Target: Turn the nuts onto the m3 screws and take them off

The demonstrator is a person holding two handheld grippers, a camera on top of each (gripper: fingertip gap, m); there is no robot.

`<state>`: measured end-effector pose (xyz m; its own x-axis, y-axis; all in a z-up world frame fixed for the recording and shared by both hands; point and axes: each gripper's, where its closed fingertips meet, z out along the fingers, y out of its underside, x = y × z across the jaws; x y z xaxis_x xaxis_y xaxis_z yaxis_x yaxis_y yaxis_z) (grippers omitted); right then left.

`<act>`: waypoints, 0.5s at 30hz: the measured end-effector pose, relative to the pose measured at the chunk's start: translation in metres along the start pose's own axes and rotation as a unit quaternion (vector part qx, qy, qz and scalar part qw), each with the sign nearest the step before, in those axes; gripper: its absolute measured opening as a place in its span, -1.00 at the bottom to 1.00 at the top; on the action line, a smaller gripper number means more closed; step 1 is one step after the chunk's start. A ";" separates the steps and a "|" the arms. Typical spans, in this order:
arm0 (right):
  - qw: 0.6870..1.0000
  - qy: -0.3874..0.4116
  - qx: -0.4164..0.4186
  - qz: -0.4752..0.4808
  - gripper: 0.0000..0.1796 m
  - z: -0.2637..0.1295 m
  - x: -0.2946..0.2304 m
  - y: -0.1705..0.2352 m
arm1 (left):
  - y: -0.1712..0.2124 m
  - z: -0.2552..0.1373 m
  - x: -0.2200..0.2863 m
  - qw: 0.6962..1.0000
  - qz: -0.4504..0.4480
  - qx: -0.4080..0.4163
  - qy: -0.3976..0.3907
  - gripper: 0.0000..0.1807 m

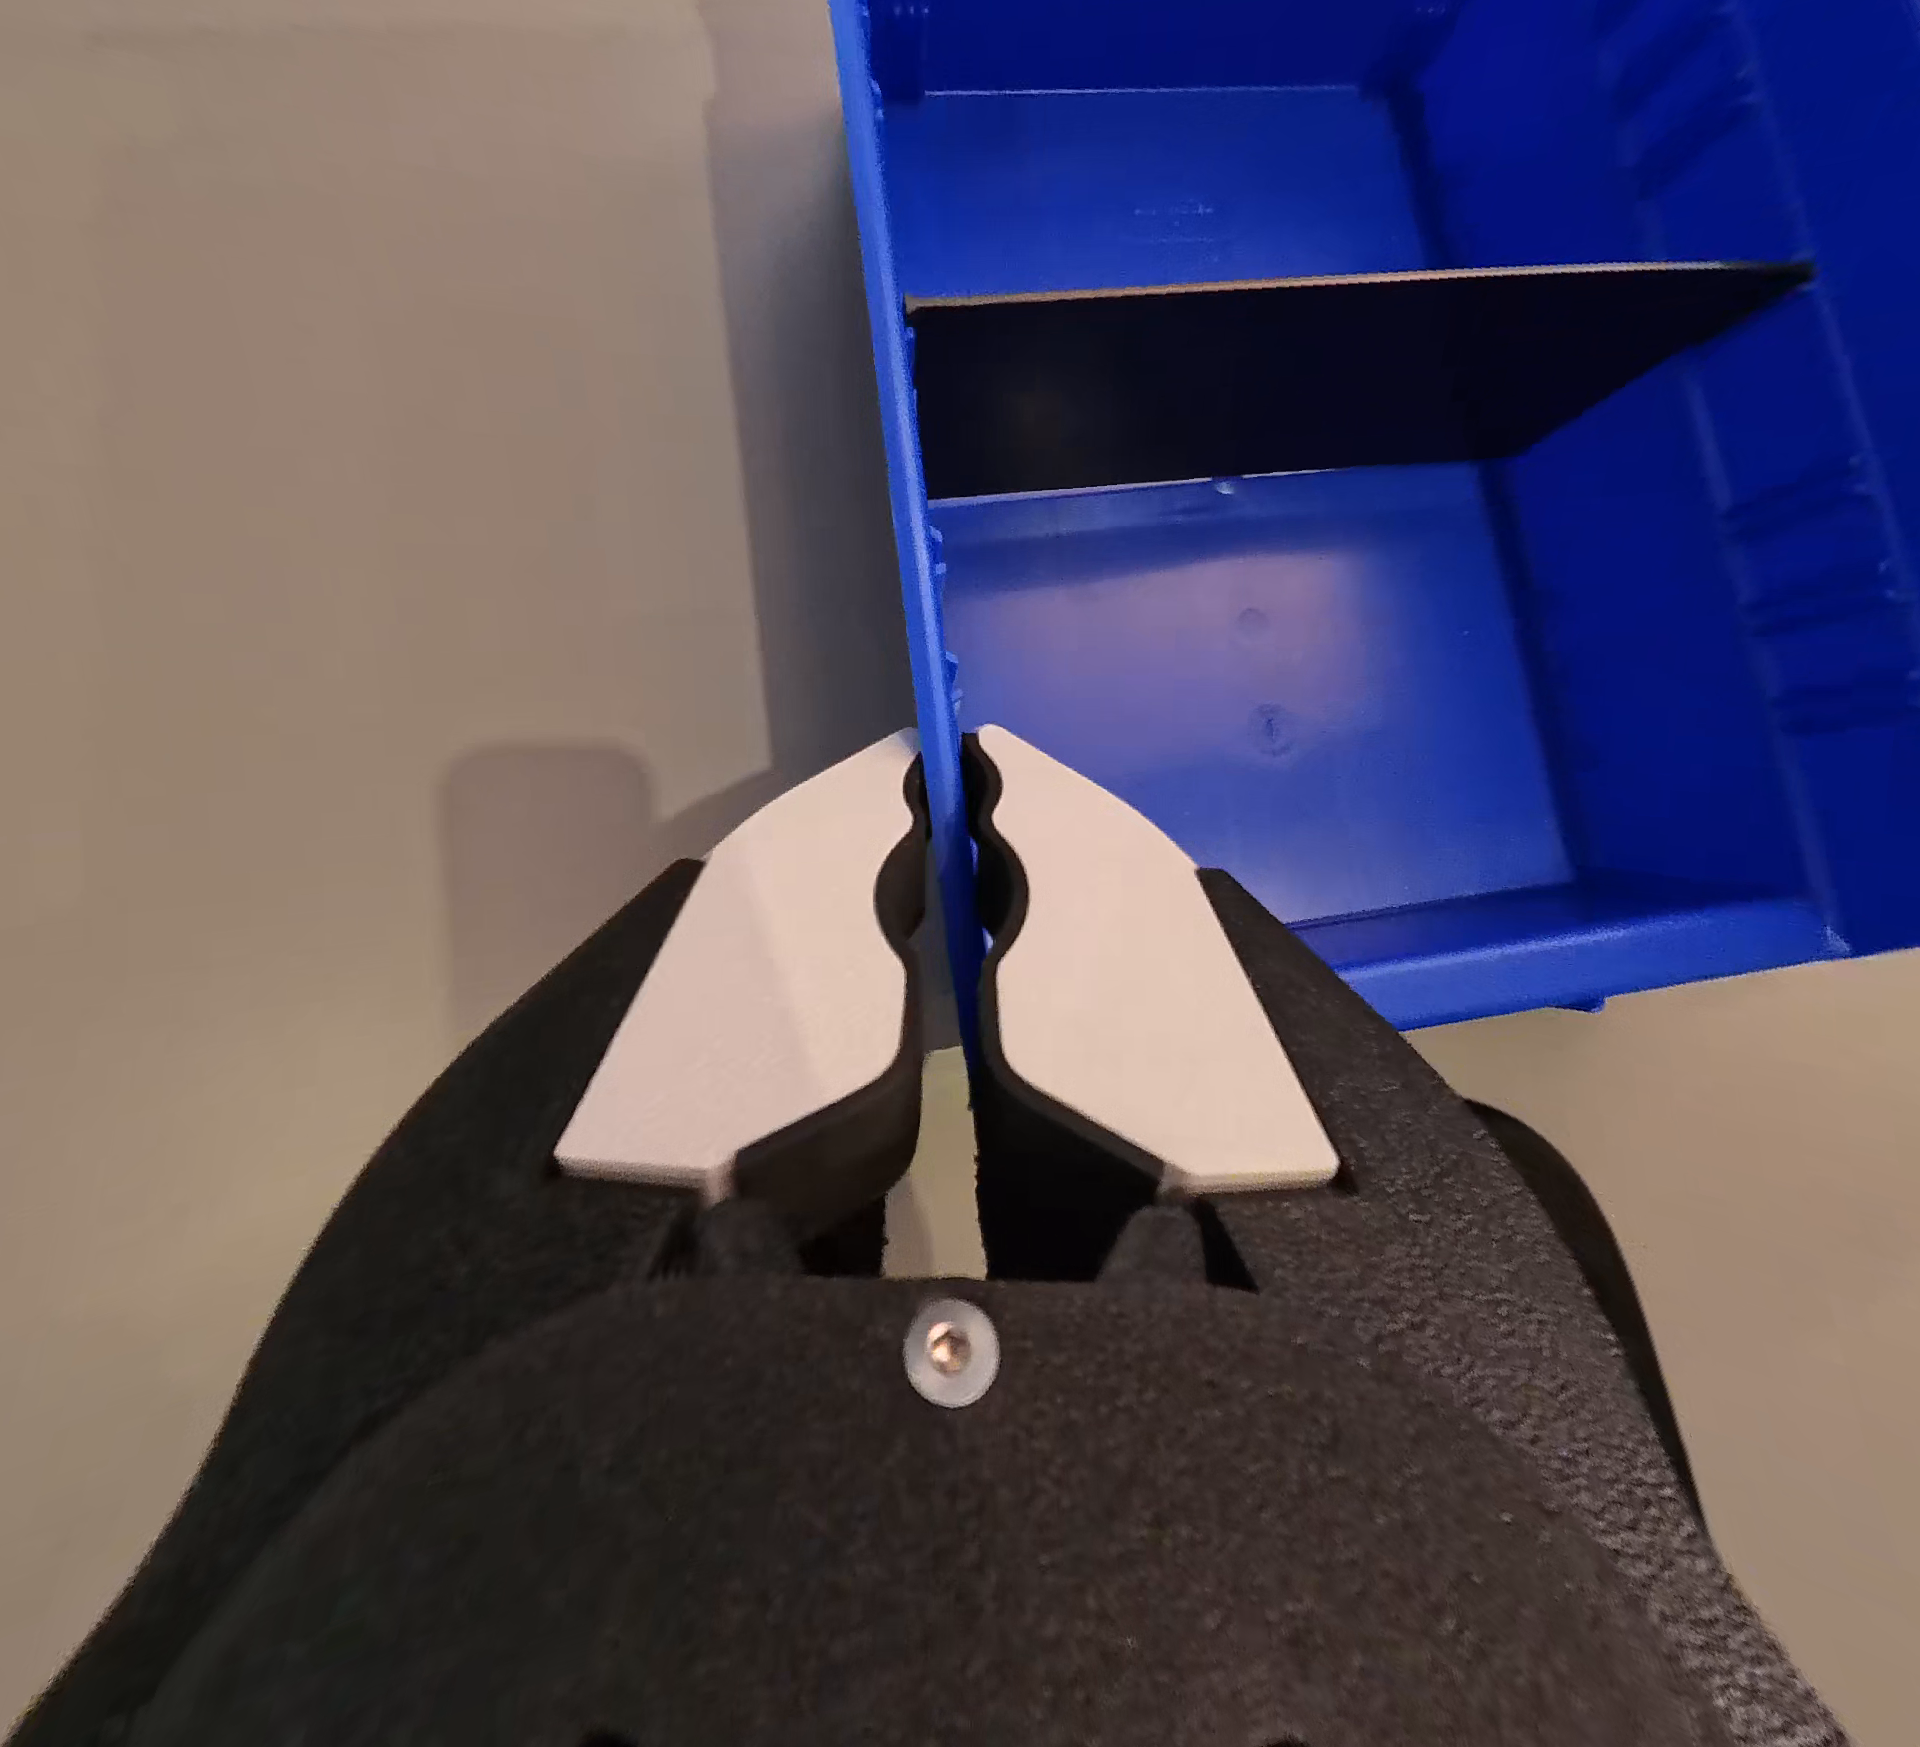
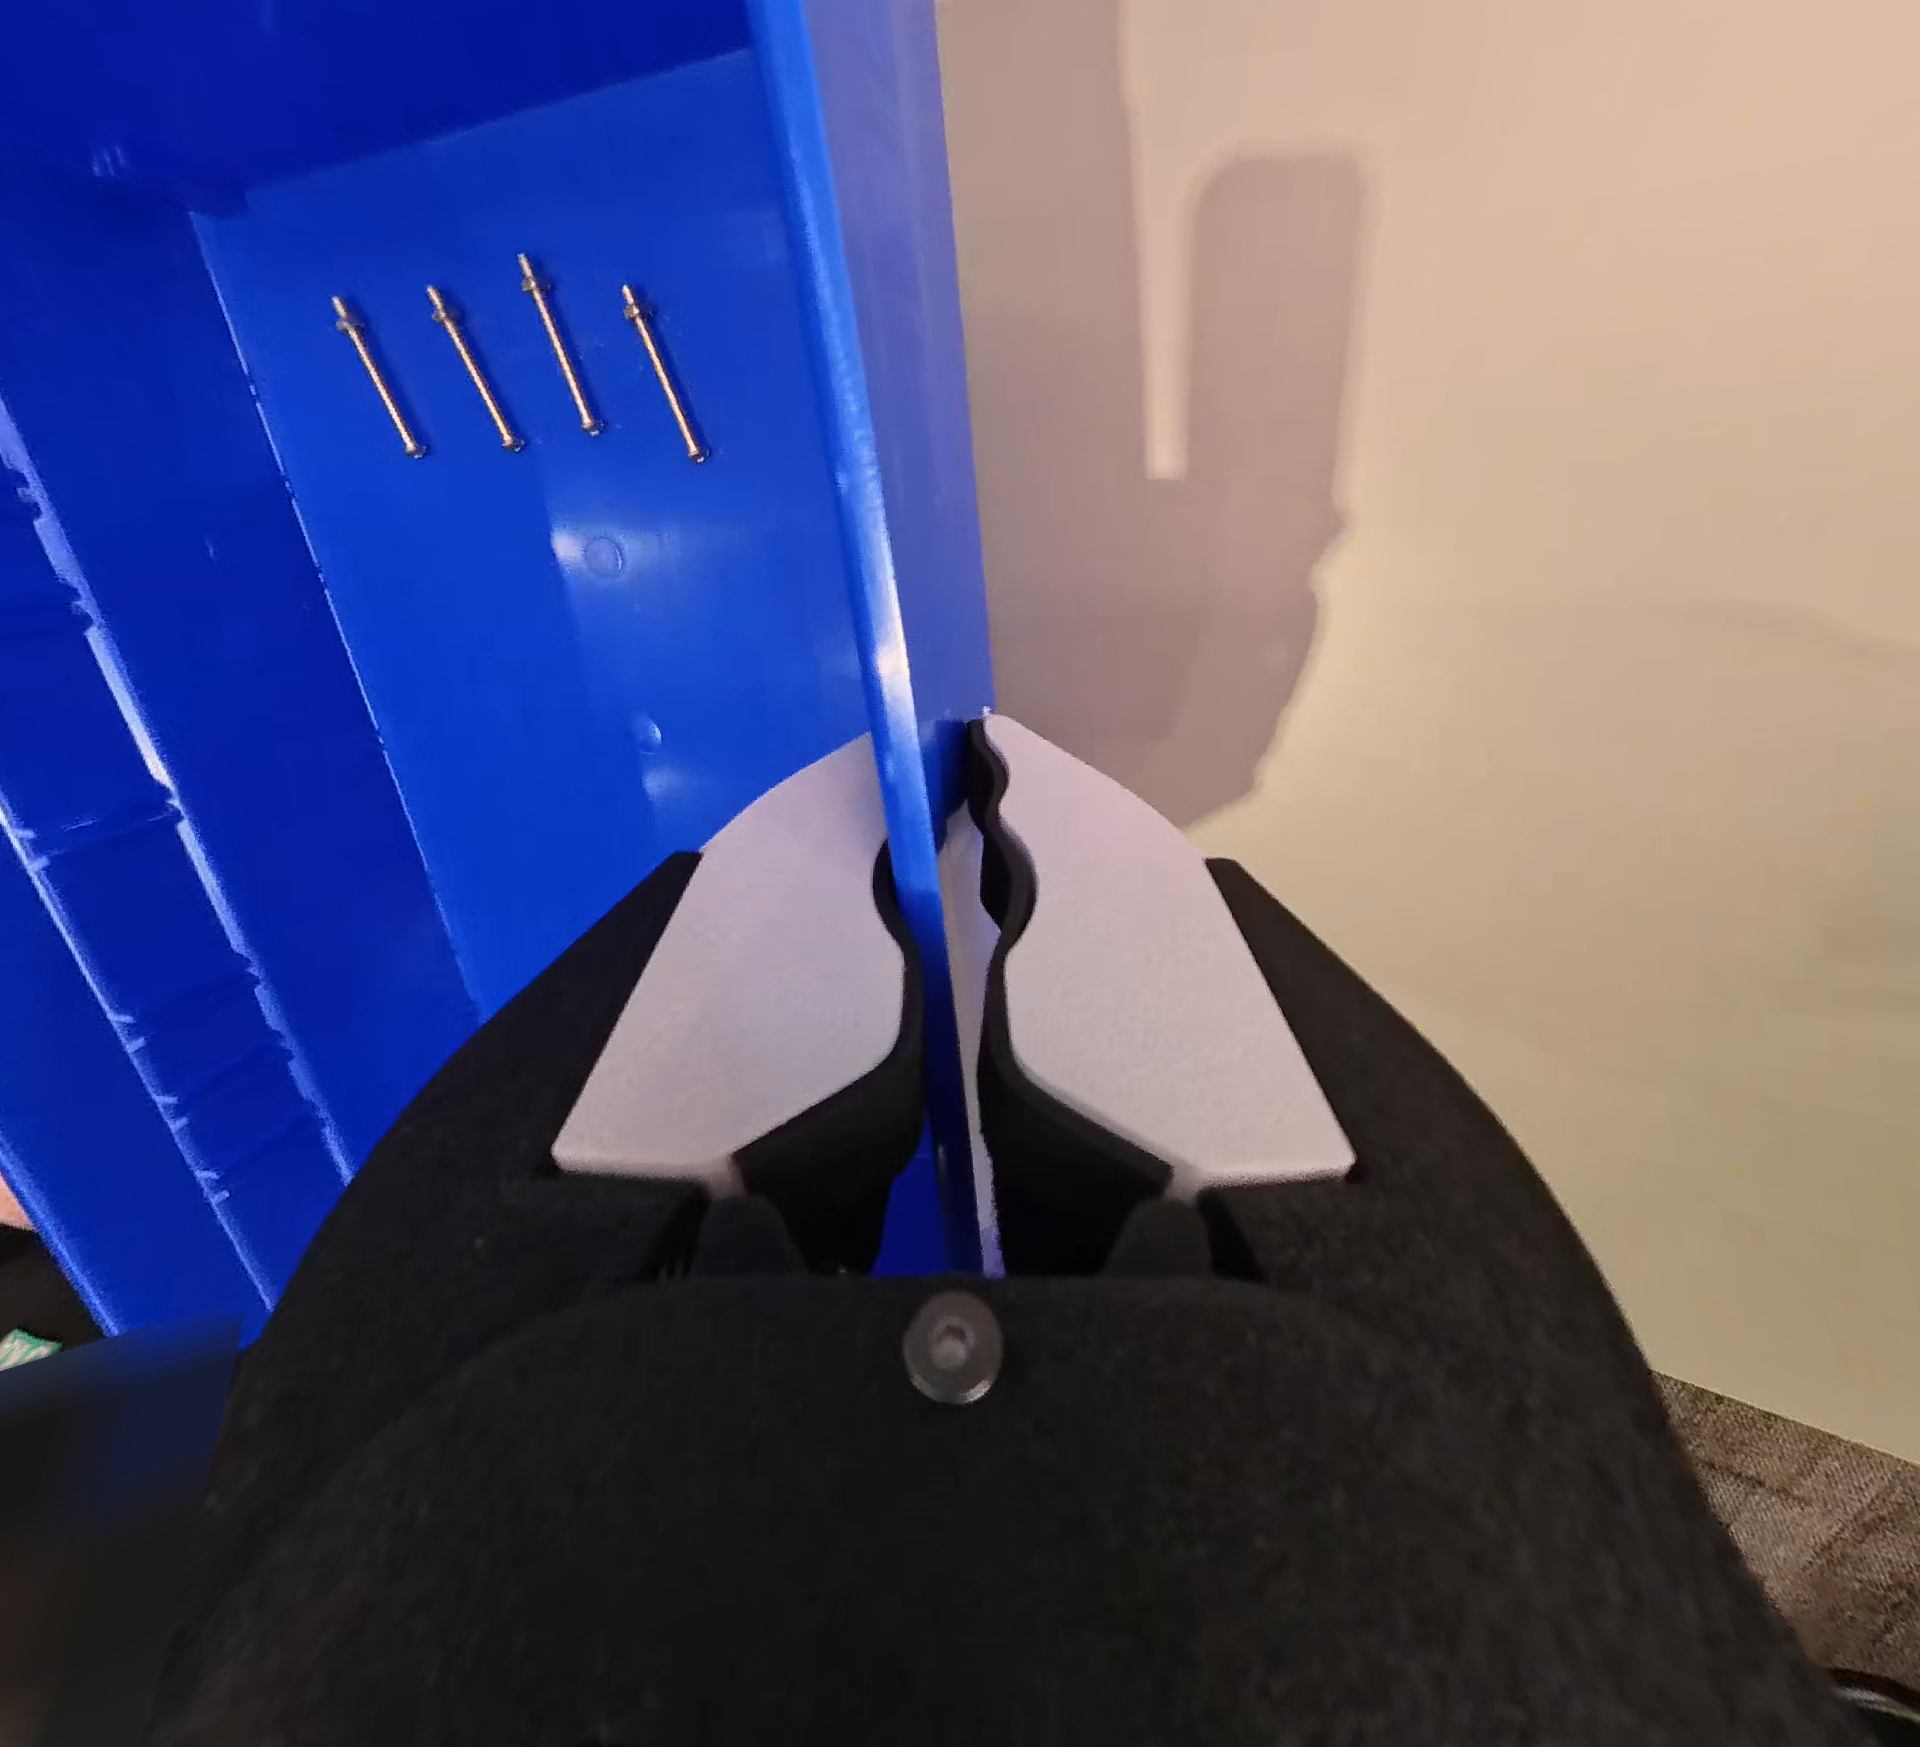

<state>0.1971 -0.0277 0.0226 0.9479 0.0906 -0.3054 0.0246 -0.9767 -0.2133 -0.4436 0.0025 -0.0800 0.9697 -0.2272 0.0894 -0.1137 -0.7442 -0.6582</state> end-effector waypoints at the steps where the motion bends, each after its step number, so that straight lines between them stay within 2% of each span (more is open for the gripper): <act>1: 1.000 0.000 0.000 -0.003 -0.94 0.000 -0.008 -0.002 | 0.000 0.000 0.003 1.000 0.001 -0.001 -0.003 -0.96; 8: 0.999 -0.024 0.003 -0.023 -0.94 0.006 -0.075 -0.013 | 0.000 0.005 0.035 1.000 0.023 0.004 -0.010 -0.95; 12: 0.999 -0.038 0.001 -0.032 -0.94 0.014 -0.112 -0.016 | -0.002 0.009 0.056 1.000 0.006 0.008 0.009 -0.93; 14: 0.999 -0.039 -0.003 -0.035 -0.94 0.020 -0.128 -0.017 | -0.006 0.003 0.059 0.999 -0.018 0.022 0.024 -0.55; 15: 0.999 -0.038 -0.005 -0.038 -0.94 0.024 -0.136 -0.018 | -0.010 -0.004 0.057 0.999 -0.023 0.039 0.027 -0.52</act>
<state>0.0605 -0.0173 0.0461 0.9167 0.1777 -0.3579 0.0980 -0.9683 -0.2299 -0.3881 -0.0051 -0.0655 0.9604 -0.2287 0.1591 -0.0500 -0.7032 -0.7092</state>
